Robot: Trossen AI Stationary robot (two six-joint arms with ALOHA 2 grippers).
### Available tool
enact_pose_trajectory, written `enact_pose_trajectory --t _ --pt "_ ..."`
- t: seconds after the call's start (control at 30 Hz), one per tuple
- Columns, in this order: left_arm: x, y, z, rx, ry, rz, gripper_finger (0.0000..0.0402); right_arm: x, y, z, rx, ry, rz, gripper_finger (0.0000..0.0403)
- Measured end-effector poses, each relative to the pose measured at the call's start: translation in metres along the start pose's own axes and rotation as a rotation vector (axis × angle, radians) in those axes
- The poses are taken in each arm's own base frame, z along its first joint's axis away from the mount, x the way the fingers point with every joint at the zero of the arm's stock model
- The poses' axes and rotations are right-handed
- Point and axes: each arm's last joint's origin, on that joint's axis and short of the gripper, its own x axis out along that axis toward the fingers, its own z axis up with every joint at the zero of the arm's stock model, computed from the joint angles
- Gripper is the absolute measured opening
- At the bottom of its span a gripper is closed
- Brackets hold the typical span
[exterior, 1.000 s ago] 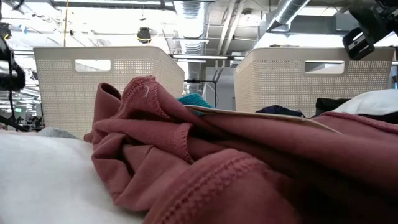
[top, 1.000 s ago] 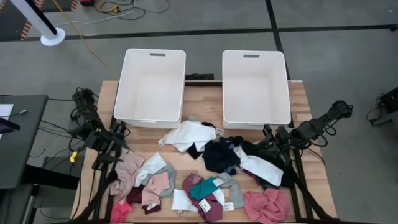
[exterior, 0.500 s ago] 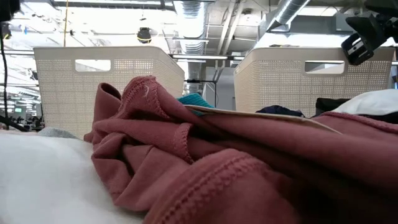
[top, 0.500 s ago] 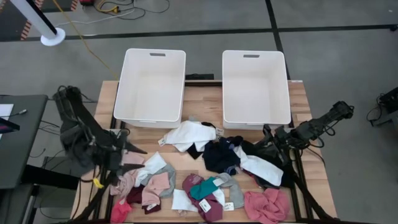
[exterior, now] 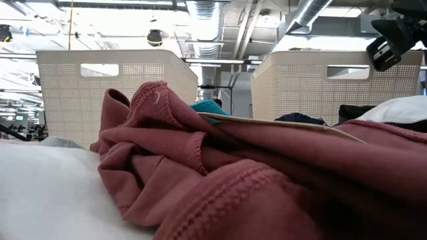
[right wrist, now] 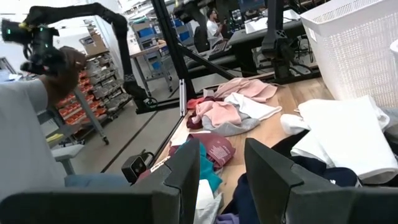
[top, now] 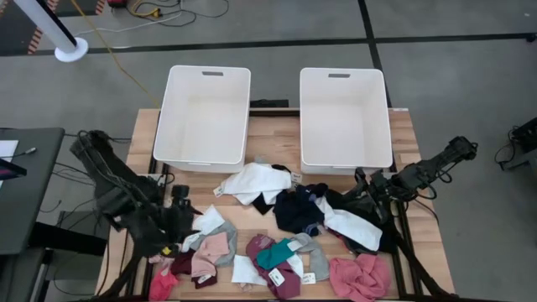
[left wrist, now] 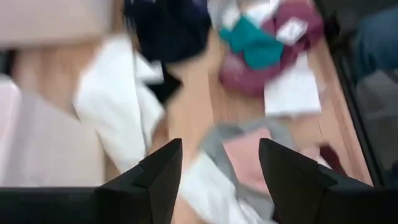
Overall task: Sort clothes
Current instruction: Put the light pink underwear into the left white bin
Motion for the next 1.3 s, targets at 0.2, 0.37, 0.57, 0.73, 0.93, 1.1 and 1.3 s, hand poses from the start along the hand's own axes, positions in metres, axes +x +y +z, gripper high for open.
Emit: enact_pose_trajectory --t 0.2,0.37,0.57,0.73,0.93,1.1,1.3 --pt "0.019 -0.012 -0.011 -0.083 0.249 -0.001 0.0207 0.000 0.000 0.000 0.029 0.002 -0.001 0.0143" --pt "0.037 -0.022 -0.023 -0.135 0.429 -0.009 0.0207 0.000 0.000 0.000 0.030 0.003 -0.001 0.0143" --pt "0.056 -0.033 -0.046 -0.132 0.568 -0.004 0.0207 0.000 -0.001 -0.002 0.024 0.024 -0.009 0.0143" --pt "0.066 -0.039 -0.058 -0.131 0.577 -0.009 0.0207 0.000 -0.002 -0.004 0.021 0.043 -0.016 0.0143" --pt "0.069 -0.044 -0.066 -0.152 0.596 -0.024 0.0207 0.000 -0.002 -0.004 0.021 0.043 -0.016 0.0143" --pt "0.081 -0.048 -0.088 -0.163 0.690 -0.034 0.0207 0.000 -0.002 -0.004 0.021 0.043 -0.016 0.0143" --pt "0.089 -0.049 -0.111 -0.144 0.749 0.002 0.0207 0.000 -0.002 -0.004 0.019 0.043 -0.016 0.0143"
